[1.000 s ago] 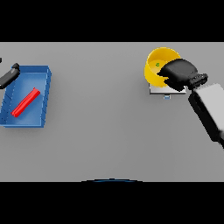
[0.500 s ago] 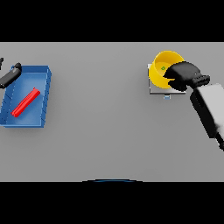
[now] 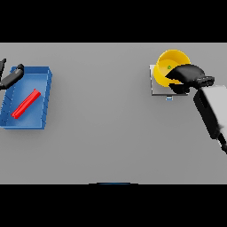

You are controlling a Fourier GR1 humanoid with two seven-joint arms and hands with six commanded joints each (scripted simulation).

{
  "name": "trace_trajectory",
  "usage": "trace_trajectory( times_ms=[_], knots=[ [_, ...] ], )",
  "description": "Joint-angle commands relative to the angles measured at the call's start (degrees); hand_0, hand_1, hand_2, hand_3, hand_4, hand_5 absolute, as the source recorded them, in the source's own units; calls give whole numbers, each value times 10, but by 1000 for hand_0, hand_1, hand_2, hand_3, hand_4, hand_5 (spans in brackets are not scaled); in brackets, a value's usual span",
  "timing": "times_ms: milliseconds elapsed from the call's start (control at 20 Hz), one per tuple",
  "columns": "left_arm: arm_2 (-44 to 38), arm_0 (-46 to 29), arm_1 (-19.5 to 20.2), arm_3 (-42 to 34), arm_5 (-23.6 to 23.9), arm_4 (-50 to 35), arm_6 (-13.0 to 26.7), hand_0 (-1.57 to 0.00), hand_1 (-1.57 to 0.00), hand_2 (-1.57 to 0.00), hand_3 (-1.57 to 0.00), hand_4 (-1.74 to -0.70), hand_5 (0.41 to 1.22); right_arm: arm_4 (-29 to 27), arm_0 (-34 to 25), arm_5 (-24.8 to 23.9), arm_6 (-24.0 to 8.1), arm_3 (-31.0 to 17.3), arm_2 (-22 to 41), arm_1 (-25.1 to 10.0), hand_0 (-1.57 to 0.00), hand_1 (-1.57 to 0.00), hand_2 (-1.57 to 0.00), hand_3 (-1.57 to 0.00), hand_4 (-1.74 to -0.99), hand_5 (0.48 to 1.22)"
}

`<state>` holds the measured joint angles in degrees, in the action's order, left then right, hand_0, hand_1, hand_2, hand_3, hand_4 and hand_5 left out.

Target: Pick up the red beaker and tilt it to pour out 1 green nut into yellow bowl. Pick up the yellow bowl and place it on the metallic measuring scale.

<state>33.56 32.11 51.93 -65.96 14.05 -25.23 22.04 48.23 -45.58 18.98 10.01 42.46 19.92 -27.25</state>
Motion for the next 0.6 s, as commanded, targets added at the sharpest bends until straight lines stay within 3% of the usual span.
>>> trace_trajectory(
  times_ms=[0,250,550],
  knots=[
    [-1,-5,1,-1,3,-1,-2,1,1,1,1,-729,723,1,0,7,-3,3,3,-1,-461,-703,-799,-669,-1563,971],
    [-3,-3,2,2,5,0,1,1,1,1,1,-722,703,14,-4,2,27,-8,17,-7,-150,-243,-375,-449,-1469,842],
    [-5,0,4,-1,6,-3,6,1,1,1,1,-720,693,10,-5,26,0,-8,15,-5,-39,-63,-103,-272,-1410,759]
  ],
)
